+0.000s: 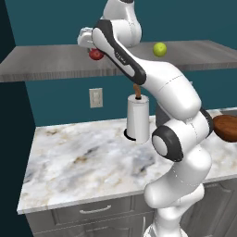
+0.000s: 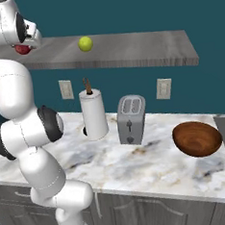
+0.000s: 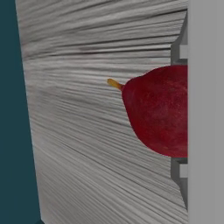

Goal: Pick the pears from the cabinet and place them in one bowl. Pick the sweet potato from the sink and place it in the other bowl.

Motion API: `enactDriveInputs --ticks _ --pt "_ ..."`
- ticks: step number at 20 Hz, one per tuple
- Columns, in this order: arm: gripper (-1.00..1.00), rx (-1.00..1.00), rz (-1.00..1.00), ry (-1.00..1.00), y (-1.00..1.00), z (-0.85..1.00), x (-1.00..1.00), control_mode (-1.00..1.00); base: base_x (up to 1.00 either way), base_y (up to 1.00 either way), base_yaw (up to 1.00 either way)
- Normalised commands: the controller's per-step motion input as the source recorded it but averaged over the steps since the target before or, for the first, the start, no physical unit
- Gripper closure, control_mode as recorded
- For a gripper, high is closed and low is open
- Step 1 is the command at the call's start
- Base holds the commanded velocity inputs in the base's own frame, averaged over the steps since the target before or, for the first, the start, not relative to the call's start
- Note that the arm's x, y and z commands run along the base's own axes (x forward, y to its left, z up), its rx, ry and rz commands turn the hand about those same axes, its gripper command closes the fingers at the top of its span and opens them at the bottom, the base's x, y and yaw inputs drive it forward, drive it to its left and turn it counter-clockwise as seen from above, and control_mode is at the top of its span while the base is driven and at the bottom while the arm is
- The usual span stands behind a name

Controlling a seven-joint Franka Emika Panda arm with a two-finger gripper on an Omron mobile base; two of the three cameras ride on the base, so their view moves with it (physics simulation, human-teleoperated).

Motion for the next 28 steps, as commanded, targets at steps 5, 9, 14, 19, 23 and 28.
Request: enactDriveInputs --ticks 5,9,14,19,23,28 --pt "1.00 0.00 0.00 0.00 0.00 0.00 0.00 -1.00 0.00 0.00 0.00" --pt "1.00 0.00 0.00 -0.07 -0.27 0.00 -0.57 -1.00 0.00 0.00 0.00" --pt "1.00 0.02 0.00 -0.18 -0.31 0.19 -1.00 -1.00 0.00 0.00 0.00" --pt "1.00 0.00 0.00 -0.15 -0.20 0.14 -1.00 -1.00 0.00 0.00 0.00" --pt "1.00 0.00 0.00 -0.14 -0.20 0.00 -0.99 -1.00 0.00 0.00 0.00" --pt "1.00 0.00 0.00 -0.05 -0.31 0.00 -0.97 -1.00 0.00 0.00 0.00"
